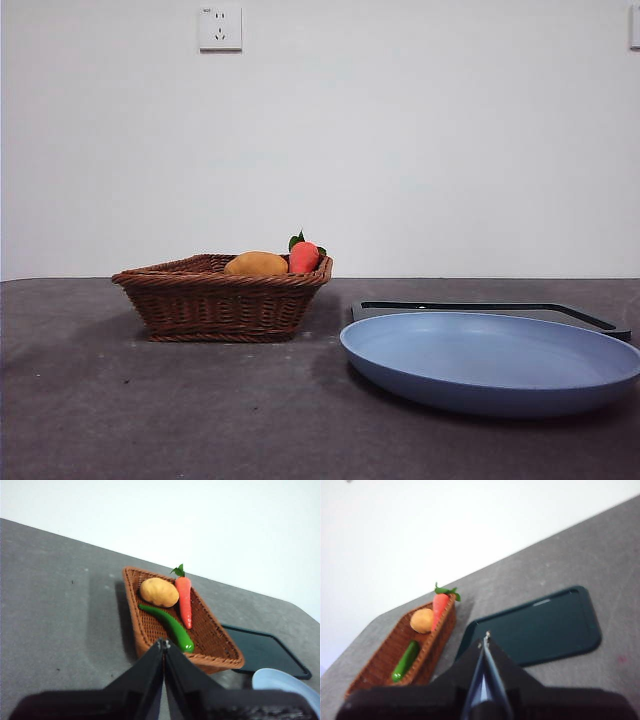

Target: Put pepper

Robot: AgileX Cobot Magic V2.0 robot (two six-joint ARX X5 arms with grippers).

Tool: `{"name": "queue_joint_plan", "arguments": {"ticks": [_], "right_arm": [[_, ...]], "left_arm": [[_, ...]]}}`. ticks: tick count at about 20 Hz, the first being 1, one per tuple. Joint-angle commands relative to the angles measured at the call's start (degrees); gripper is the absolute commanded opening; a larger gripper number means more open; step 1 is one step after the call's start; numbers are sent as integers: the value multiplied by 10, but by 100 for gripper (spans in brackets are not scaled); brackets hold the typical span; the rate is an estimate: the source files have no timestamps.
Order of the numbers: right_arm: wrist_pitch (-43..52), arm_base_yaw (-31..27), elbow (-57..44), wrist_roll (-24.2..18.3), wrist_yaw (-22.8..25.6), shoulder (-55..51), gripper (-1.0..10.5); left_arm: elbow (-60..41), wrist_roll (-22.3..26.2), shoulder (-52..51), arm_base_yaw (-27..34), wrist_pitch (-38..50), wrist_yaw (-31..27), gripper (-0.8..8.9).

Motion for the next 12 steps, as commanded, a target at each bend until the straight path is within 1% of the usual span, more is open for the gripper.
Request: {"name": "queue_joint_plan", "arguments": {"ticks": [1, 3, 6, 10, 12], "right_arm": [[-11, 1, 45, -13, -16, 37, 3], [-34, 1, 82, -31, -33, 72, 3], [-96, 1, 149, -68, -61, 130, 3], [-200, 1, 241, -135, -105, 209, 3], [-261, 2, 287, -171, -106, 245, 3]], "left_arm": [[46, -4, 37, 1, -22, 9, 6], [78, 9, 69, 1, -37, 32, 6], [129, 35, 123, 1, -68, 76, 6], [193, 90, 193, 1, -127, 138, 6], [221, 113, 223, 1, -160, 169, 6]]}}
